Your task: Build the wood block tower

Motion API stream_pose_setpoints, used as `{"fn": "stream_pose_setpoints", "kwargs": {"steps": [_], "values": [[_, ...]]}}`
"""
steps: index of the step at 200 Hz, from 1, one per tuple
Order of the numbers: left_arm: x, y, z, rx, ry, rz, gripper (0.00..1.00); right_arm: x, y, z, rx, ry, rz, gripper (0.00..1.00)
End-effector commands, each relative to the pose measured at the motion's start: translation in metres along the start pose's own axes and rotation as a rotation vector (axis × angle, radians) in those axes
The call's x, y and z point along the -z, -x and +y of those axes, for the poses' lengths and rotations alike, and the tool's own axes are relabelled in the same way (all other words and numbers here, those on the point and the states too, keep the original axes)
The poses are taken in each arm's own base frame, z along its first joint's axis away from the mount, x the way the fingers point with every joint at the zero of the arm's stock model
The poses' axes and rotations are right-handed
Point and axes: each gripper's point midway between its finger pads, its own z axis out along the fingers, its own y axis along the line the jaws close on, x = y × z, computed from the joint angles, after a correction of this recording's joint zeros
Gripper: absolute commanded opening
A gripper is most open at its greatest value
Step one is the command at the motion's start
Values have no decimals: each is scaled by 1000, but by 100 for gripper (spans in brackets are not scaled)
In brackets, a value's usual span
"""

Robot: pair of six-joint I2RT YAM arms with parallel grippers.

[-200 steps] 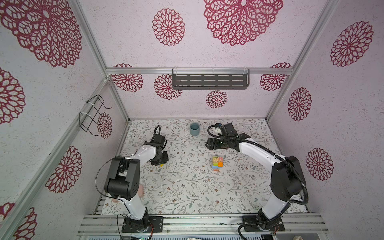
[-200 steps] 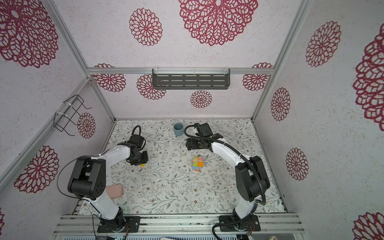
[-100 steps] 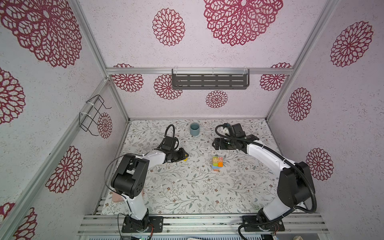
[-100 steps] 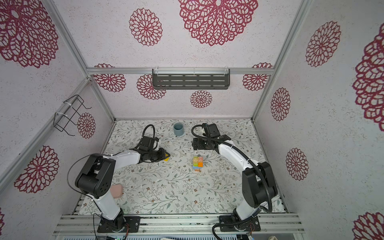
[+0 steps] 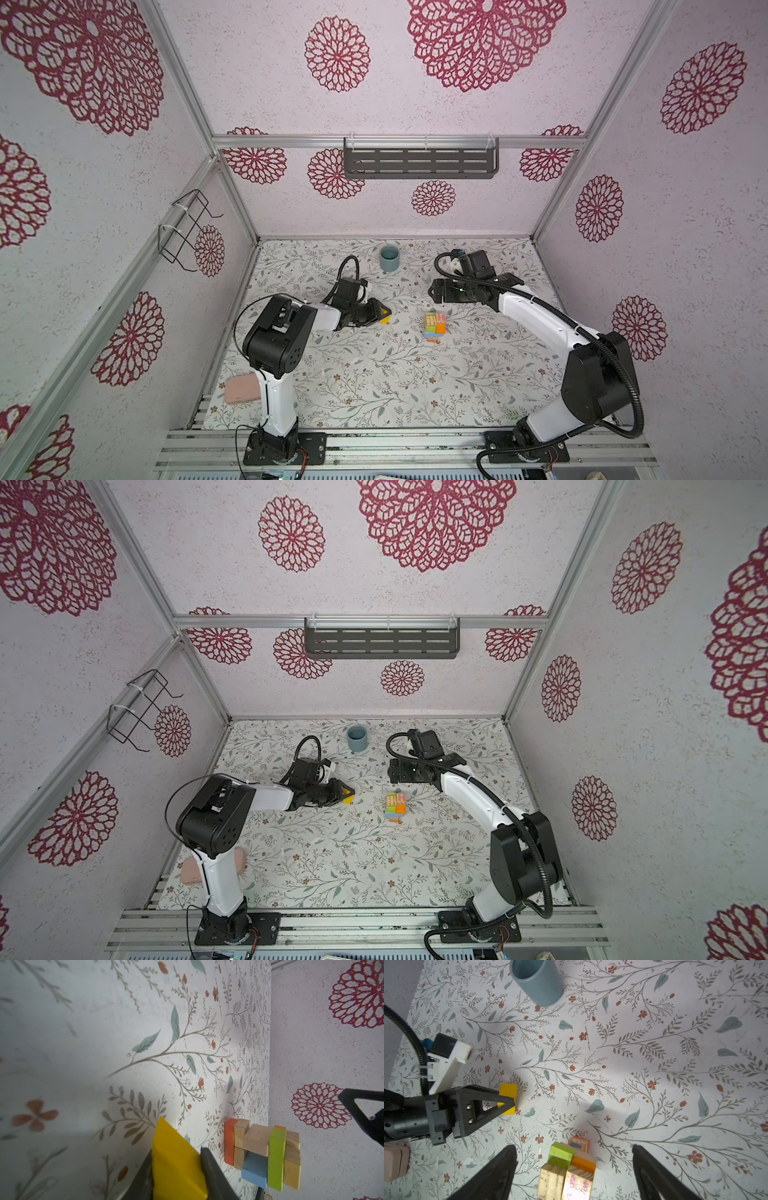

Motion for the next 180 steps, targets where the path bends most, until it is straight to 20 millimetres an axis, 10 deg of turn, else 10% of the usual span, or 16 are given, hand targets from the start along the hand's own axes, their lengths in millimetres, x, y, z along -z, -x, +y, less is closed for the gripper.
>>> {"fn": "stream_pose_setpoints", "kwargs": {"steps": [1, 102, 180], "values": [[-10, -6, 2, 2, -6, 21, 36, 18, 9, 0, -18, -7, -51, 90], [3, -6, 9, -26, 91, 23, 60, 19, 5, -6, -9, -28, -50, 91], [84, 23, -13, -132, 252, -155, 97, 32, 21, -3, -11, -48, -63, 89]]}}
